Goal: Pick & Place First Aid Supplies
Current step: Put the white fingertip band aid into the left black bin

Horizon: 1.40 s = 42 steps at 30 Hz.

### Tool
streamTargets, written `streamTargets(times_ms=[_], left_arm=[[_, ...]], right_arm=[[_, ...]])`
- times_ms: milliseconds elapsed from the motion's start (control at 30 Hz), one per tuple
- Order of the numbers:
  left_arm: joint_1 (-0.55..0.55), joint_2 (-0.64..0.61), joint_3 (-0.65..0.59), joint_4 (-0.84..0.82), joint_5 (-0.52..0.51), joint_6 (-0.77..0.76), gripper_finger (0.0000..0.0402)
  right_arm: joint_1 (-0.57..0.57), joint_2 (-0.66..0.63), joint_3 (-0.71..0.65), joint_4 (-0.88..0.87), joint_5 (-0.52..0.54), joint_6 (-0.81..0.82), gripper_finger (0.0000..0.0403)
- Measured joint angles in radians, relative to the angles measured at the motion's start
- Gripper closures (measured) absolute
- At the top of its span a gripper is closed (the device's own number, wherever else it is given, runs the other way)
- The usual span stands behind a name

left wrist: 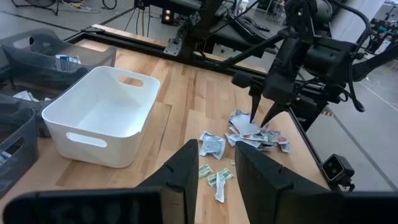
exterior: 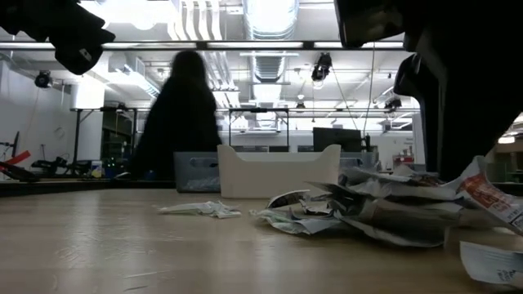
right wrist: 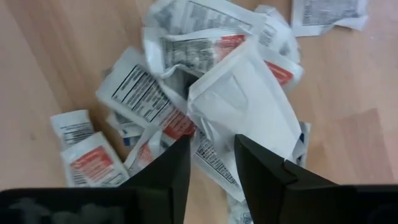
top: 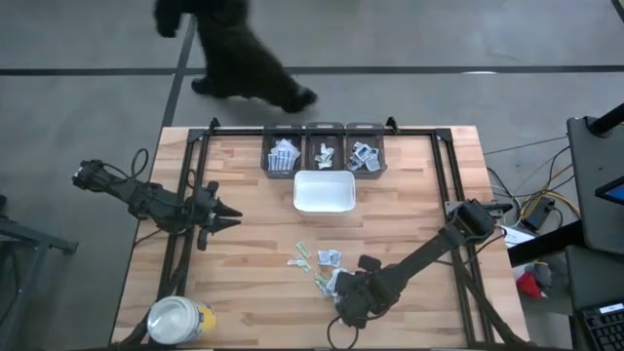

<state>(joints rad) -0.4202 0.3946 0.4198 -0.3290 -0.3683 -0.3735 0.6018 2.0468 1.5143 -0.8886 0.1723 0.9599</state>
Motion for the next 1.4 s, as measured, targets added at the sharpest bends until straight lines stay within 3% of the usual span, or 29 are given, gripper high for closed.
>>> streamTargets(times_ms=[567,900,1400], left_arm=[[0.000,0.000,0.000,0.000,0.000,0.001,0.0303],[0.000,0.000,0.000,0.000,0.000,0.001,0.0303],[0.000,0.000,0.000,0.008,0.009,0.000,0.0303]], right_arm=[[0.000,-0.001,0.000,-0.004,0.011,-0.010,0.0390],[0.000,-0.015,0.015,-0.054,0.002,0.009,0.0394],[-0.016,-0.020,0.278,-0.367,0.044,-0.032,0.0394]])
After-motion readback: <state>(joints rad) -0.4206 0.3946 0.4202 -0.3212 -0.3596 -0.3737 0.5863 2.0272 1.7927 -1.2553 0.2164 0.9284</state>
